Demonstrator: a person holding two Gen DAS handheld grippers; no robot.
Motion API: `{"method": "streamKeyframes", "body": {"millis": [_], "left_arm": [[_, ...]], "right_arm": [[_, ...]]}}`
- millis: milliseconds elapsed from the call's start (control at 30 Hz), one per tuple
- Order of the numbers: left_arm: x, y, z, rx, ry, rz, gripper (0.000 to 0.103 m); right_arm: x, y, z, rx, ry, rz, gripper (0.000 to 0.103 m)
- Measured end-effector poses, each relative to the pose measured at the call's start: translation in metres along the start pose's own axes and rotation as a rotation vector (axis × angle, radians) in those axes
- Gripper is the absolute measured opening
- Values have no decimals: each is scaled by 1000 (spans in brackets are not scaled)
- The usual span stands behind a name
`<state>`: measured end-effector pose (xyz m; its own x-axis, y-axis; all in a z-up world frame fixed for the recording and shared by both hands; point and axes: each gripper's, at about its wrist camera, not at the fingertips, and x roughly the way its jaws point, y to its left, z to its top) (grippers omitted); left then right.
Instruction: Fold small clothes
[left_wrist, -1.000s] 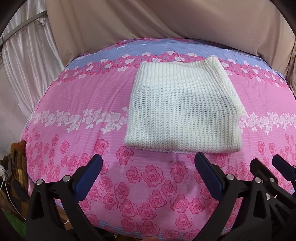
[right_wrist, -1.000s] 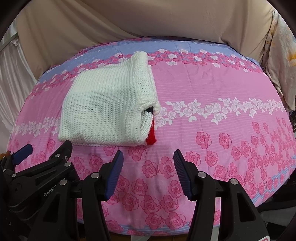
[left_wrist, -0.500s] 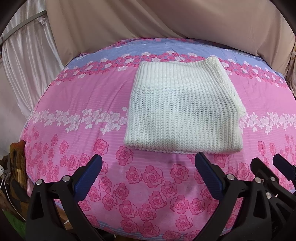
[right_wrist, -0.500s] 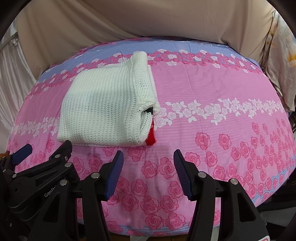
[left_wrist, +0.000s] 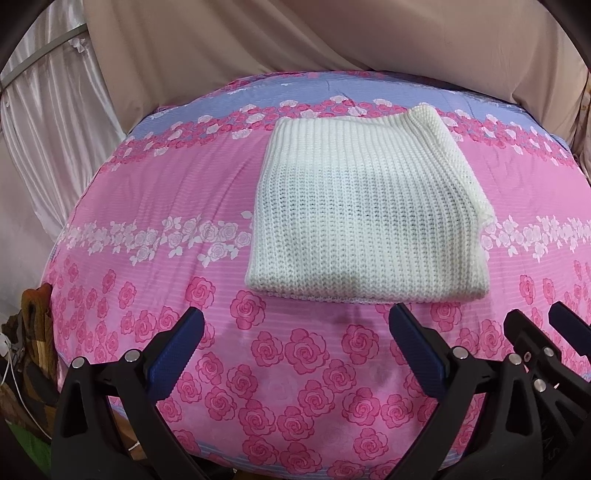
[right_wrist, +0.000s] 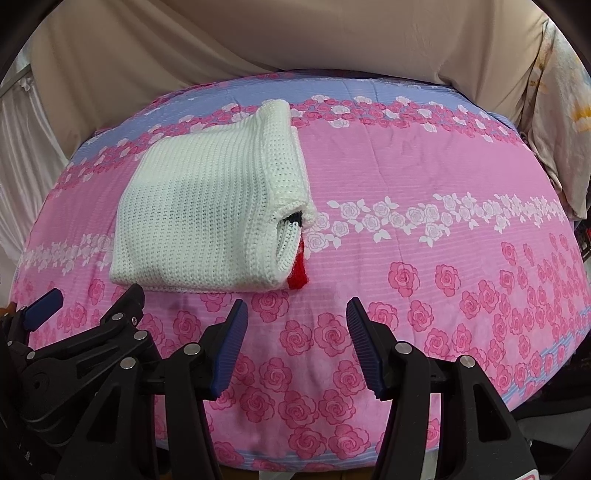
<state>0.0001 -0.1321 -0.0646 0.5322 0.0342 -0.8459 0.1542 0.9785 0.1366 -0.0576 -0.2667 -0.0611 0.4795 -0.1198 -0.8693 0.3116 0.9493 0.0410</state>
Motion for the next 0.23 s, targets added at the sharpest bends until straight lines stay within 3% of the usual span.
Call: {"method": "streamKeyframes", "body": {"millis": [233], "left_arm": [[2, 1, 0, 1, 5, -2, 96]], "right_arm": [[0, -1, 0, 0, 4, 1, 55]]}}
